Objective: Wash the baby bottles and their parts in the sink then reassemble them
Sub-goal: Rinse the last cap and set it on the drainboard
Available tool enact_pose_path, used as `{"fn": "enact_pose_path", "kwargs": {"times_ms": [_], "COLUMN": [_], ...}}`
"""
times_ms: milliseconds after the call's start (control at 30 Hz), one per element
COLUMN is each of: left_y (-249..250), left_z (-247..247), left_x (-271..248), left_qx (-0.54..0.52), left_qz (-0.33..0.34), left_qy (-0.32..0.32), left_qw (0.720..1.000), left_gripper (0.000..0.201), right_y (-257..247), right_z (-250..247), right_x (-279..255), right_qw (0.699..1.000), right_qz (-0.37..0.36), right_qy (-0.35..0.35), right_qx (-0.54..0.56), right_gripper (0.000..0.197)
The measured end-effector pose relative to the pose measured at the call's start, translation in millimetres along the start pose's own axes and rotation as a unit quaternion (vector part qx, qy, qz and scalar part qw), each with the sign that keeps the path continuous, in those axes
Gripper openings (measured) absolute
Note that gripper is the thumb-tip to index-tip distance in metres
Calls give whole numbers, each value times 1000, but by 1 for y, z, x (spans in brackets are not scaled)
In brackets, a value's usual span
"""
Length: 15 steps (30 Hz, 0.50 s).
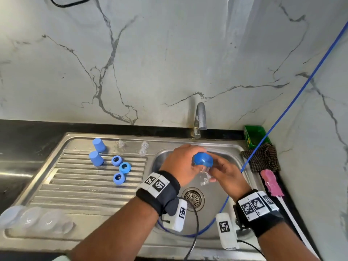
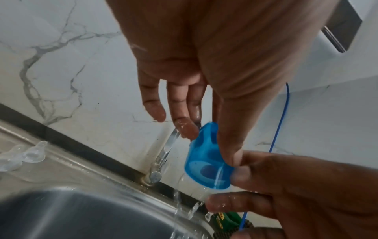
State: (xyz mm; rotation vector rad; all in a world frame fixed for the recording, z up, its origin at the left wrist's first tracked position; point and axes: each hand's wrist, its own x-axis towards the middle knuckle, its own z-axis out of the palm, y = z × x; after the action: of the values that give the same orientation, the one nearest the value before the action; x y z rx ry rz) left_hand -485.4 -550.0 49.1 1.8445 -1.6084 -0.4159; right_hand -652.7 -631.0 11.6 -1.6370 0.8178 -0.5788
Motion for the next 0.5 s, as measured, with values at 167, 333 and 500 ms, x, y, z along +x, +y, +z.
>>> {"fn": "enact_pose_path", "kwargs": {"times_ms": [167,333,500], "left_y": [12,21,30], "left_z": [24,43,40], "left_x": [-1,-10,-27], "left_qx": [140,140,79], "left_qz": [-21,-91,-90], "left_qy": [-31,-23,32], "left_qw": [989,986,992], "left_gripper": [43,50,43], "right_y": [27,31,19], "right_z": [-20,-30,-28], "right_x": [-1,-8,-11], "right_qw": [986,974,964], "right_qz": [-65,-100,-142], "right_qy": [6,-41,-35], "right_qx": [-157,-201,-220], "right_gripper": [60,62,54]}}
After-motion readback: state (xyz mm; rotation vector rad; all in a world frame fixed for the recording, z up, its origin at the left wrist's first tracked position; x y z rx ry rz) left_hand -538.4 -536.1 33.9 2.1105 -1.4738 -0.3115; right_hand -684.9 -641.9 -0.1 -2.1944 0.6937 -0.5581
